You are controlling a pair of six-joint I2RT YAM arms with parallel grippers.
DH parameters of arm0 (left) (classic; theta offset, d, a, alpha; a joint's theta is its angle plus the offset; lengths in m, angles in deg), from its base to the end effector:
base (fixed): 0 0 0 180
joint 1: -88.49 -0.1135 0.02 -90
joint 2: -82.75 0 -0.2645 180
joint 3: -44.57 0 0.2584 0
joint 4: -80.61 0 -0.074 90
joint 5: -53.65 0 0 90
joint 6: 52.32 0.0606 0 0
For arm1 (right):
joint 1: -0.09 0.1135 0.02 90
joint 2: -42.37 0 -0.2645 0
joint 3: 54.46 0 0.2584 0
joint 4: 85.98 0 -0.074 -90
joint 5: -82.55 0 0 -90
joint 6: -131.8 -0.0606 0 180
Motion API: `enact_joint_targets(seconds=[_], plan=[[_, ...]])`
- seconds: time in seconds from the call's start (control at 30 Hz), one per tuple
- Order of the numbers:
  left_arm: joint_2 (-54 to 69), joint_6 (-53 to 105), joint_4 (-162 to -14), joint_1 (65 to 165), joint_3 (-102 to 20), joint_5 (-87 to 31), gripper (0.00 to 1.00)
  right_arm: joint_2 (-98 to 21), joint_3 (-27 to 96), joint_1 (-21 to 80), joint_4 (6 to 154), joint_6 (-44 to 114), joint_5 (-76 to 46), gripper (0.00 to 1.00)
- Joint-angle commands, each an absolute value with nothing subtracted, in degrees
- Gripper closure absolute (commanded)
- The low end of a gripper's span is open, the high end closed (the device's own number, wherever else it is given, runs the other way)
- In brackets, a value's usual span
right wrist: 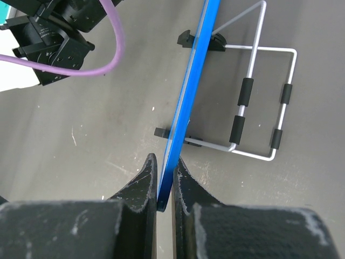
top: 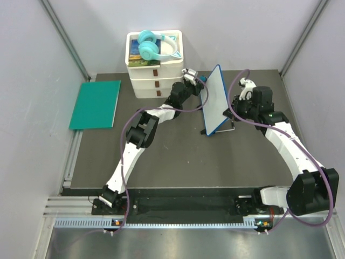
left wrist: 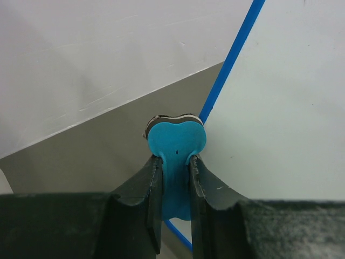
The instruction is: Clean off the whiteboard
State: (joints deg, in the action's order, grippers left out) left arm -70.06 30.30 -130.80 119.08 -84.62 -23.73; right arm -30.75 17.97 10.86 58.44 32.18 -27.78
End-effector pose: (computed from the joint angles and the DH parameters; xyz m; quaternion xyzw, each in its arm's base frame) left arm 0.5304 -0.3289 0.1489 0.2126 0.6234 -0.3120 0.6847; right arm 0.2977 0.0781 0.2861 -0.0886 0.8772 0.2337 0.4099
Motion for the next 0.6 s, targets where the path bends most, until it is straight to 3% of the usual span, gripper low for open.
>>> enact_joint_targets(seconds=[0.0, 0.3, 0.57], plan=[[-64.6, 25.8, -135.0, 123.5, -85.2, -15.8, 1.00, -34.5, 13.8, 15.9, 43.9, 40.3, -38.6, 1.00], [-62.0, 19.8, -140.5, 123.9, -88.2, -13.8, 1.00, -35.0, 13.5, 15.9, 44.6, 40.1, -38.6, 1.00], [-57.1, 16.6, -145.3, 124.4, -81.4, -11.5, 1.00, -35.9, 13.3, 16.0, 45.4, 39.9, -38.8, 1.00]])
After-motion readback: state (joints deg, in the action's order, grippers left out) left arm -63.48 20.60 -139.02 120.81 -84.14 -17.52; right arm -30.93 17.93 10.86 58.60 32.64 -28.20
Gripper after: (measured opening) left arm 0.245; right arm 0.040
